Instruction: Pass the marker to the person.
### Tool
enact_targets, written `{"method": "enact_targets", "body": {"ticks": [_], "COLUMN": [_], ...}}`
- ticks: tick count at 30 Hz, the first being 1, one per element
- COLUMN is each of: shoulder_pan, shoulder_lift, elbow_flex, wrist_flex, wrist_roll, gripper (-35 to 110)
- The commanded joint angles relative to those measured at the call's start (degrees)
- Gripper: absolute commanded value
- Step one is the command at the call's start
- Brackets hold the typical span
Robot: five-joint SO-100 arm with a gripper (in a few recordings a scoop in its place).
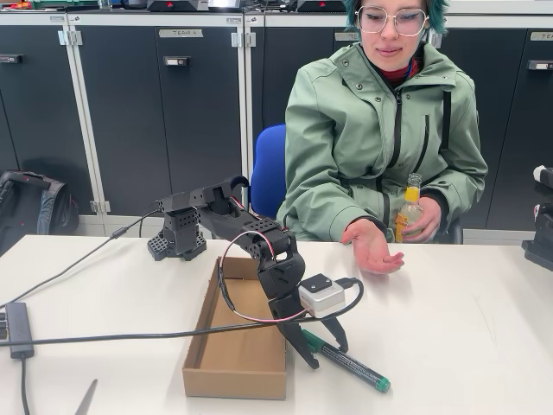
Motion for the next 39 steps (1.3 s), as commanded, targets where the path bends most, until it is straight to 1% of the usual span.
{"method": "enact_targets", "body": {"ticks": [1,7,13,17,23,24,27,30,32,39], "shoulder_pan": [0.4,-0.4,-2.5,-3.1,-2.9,-2.6,-2.0,-1.6,-1.5,-1.2], "shoulder_lift": [-0.4,-0.5,-0.4,-0.4,-1.2,-1.3,-1.6,-1.9,-1.9,0.3], "elbow_flex": [-1.7,-3.6,-3.6,-3.9,-4.1,-4.2,-4.4,-4.6,-4.7,-4.6], "wrist_flex": [3.2,14.8,20.8,21.2,18.0,17.7,17.3,18.1,18.0,18.5], "wrist_roll": [-1.1,2.8,9.1,11.8,11.4,11.2,11.1,10.4,10.6,11.2], "gripper": [33,33,33,33,30,27,9,4,-5,-5]}}
